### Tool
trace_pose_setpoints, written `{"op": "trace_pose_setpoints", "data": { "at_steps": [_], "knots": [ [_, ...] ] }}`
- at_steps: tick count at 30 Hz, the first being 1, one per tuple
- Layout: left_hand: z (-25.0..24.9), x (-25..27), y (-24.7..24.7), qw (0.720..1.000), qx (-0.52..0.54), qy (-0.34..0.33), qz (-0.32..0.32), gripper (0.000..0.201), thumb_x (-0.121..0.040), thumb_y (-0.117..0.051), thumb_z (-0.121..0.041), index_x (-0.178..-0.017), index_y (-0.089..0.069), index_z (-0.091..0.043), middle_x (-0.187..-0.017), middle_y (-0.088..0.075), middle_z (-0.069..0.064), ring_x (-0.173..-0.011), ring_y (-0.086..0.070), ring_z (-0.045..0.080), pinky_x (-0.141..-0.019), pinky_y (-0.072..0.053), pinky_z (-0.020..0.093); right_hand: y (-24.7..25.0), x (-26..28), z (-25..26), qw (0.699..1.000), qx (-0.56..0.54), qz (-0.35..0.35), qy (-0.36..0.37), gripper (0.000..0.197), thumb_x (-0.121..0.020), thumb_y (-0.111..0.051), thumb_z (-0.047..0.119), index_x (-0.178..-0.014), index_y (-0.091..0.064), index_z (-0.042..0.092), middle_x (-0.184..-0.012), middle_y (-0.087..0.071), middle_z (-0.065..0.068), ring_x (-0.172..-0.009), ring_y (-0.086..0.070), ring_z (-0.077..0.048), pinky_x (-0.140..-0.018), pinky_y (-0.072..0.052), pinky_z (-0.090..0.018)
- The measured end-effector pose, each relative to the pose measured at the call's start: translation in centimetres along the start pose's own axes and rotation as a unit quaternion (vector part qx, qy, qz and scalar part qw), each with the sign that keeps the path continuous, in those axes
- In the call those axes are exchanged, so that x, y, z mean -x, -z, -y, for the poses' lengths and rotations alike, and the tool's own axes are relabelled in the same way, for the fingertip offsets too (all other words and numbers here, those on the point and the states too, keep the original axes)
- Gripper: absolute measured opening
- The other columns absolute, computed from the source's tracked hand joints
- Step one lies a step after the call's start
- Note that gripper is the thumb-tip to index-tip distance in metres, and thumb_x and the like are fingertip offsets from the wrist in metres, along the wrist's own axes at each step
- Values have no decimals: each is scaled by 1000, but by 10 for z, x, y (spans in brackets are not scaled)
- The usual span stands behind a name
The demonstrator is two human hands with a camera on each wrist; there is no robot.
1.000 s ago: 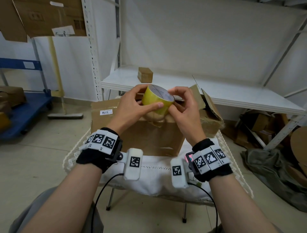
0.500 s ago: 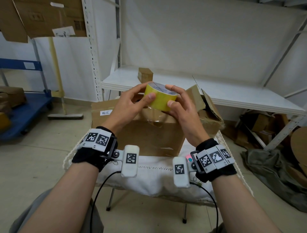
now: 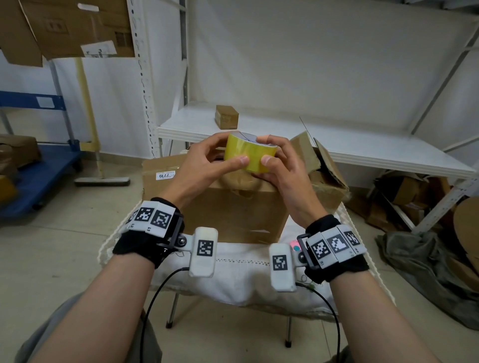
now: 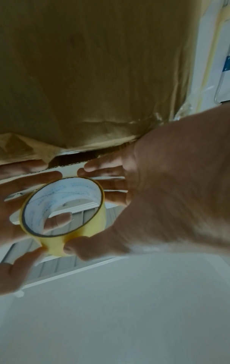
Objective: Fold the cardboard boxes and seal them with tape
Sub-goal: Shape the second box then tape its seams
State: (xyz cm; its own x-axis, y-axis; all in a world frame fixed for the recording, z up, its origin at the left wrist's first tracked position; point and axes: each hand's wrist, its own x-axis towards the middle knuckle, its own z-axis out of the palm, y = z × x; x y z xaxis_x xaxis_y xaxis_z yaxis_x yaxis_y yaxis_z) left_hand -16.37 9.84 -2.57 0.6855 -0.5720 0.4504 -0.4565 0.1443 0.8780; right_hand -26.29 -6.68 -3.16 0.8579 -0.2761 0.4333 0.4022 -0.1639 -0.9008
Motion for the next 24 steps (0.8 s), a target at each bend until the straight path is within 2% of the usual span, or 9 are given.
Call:
{"op": "trace_pose_setpoints", "data": {
  "at_steps": [2,5,7,9,12,13,15,19,24],
  "knots": [
    [0,-1,-1,1000,2,-9,-15,53,-84,-77,-28,-134,-60,-20,-126,-67,-4,-114,-64,9,-94,-53,26,0,-1,-1,1000,-8,-15,-5,31,-88,-66,31,-116,-60,20,-125,-61,-10,-117,-62,-30,-95,-58,-45],
    [1,-3,-4,990,-41,-74,-111,42,-86,-77,-26,-127,-67,-20,-123,-66,-2,-111,-65,10,-92,-56,29,-1,-2,-2,999,6,-37,-15,23,-94,-70,23,-100,-55,8,-105,-65,-17,-94,-67,-24,-91,-56,-48],
    [2,-4,-8,975,-88,-125,-158,32,-87,-76,-25,-118,-73,-17,-113,-63,2,-104,-65,10,-87,-58,26,-2,-3,-4,998,29,-45,-15,30,-94,-71,26,-92,-54,1,-106,-65,-29,-86,-69,-26,-86,-55,-50],
    [3,-4,-11,960,-138,-165,-177,29,-87,-76,-25,-114,-74,-15,-107,-63,0,-100,-63,7,-83,-55,18,-5,-3,-4,998,38,-50,-12,40,-92,-73,32,-86,-52,-1,-104,-63,-33,-82,-69,-27,-86,-55,-55],
    [7,-5,-16,934,-219,-197,-202,30,-85,-78,-28,-110,-76,-13,-103,-64,-2,-94,-57,-3,-84,-47,10,-8,-5,-4,995,59,-74,-12,38,-88,-76,34,-80,-55,4,-96,-60,-10,-81,-67,-24,-89,-56,-58],
    [9,-5,-18,929,-230,-198,-211,29,-84,-78,-28,-109,-77,-13,-102,-66,-1,-93,-57,-1,-84,-47,11,-8,-5,-3,994,65,-85,-13,35,-88,-77,33,-79,-57,6,-95,-56,-1,-81,-67,-22,-88,-56,-56],
    [10,-5,-20,924,-238,-195,-228,26,-84,-79,-28,-105,-78,-13,-100,-68,1,-92,-60,4,-84,-48,13,-9,-5,-4,992,71,-99,-12,32,-87,-77,33,-75,-57,11,-93,-51,5,-82,-65,-22,-87,-57,-55],
    [7,-4,-25,926,-236,-185,-229,23,-84,-79,-28,-102,-78,-13,-100,-69,0,-93,-64,7,-83,-56,26,-11,-7,-5,991,79,-108,-23,39,-78,-79,51,-70,-56,21,-98,-52,-2,-91,-66,-39,-86,-57,-57],
    [4,-6,-21,949,-229,-159,-149,37,-82,-80,-33,-111,-67,-14,-111,-62,2,-102,-63,10,-90,-55,23,-6,-8,-10,990,83,-115,-17,37,-84,-78,42,-75,-57,13,-118,-50,-18,-94,-69,-36,-86,-59,-52]
  ]
}}
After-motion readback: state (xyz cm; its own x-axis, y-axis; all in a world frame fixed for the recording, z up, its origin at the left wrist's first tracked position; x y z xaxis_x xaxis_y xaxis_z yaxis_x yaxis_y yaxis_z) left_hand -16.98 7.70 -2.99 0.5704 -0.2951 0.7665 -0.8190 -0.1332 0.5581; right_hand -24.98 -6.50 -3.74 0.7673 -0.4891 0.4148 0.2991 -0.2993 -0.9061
